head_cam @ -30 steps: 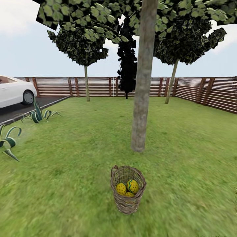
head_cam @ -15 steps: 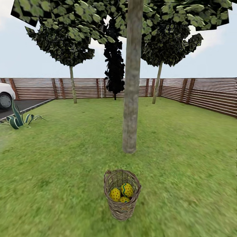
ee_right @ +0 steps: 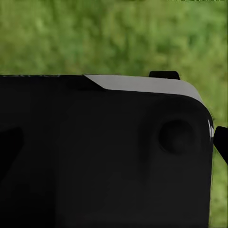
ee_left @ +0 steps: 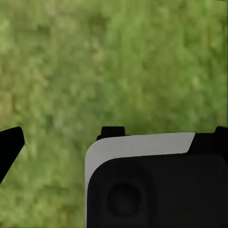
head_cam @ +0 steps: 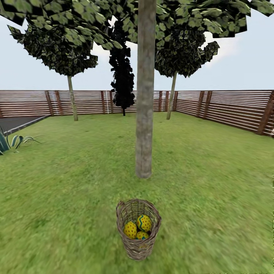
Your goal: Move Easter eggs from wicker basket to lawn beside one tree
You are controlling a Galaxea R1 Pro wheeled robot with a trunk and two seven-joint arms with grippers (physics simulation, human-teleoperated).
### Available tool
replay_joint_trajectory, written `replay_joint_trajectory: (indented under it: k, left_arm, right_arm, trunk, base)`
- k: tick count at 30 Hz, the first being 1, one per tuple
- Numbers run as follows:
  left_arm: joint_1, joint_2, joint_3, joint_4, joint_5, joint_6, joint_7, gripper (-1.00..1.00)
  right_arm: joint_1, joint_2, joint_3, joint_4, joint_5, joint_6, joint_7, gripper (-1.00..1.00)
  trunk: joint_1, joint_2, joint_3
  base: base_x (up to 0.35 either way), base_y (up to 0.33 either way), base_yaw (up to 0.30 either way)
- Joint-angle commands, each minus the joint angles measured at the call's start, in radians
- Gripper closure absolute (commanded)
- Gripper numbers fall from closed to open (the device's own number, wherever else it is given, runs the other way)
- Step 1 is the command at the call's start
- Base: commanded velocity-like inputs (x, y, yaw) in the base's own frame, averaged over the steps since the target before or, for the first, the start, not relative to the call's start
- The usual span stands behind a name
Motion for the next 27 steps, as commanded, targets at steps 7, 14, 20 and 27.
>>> replay_joint_trajectory:
  k: [7, 14, 20, 27]
  left_arm:
    - [0.0, 0.0, -0.002, 0.002, -0.003, -0.041, -0.001, -1.0]
    - [0.0, 0.0, -0.002, 0.002, -0.003, -0.049, -0.001, -1.0]
    - [0.0, 0.0, -0.003, 0.002, -0.003, -0.051, -0.001, -1.0]
    - [0.0, 0.0, -0.003, 0.002, -0.005, -0.053, -0.001, -1.0]
  right_arm:
    - [0.0, 0.0, -0.001, 0.0, 0.0, -0.003, 0.001, -1.0]
    - [0.0, 0.0, -0.001, 0.0, 0.0, -0.003, 0.001, -1.0]
    - [0.0, 0.0, -0.001, 0.0, 0.0, -0.003, 0.001, -1.0]
    - [0.0, 0.0, -0.002, -0.001, 0.0, -0.003, 0.001, -1.0]
  trunk:
    - [0.0, 0.0, -0.003]
    - [0.0, 0.0, -0.005]
    - [0.0, 0.0, -0.005]
    - [0.0, 0.0, -0.005]
  base:
    - [0.066, 0.071, -0.125]
    - [0.121, 0.122, -0.057]
    - [0.131, 0.125, -0.017]
    - [0.053, 0.03, -0.116]
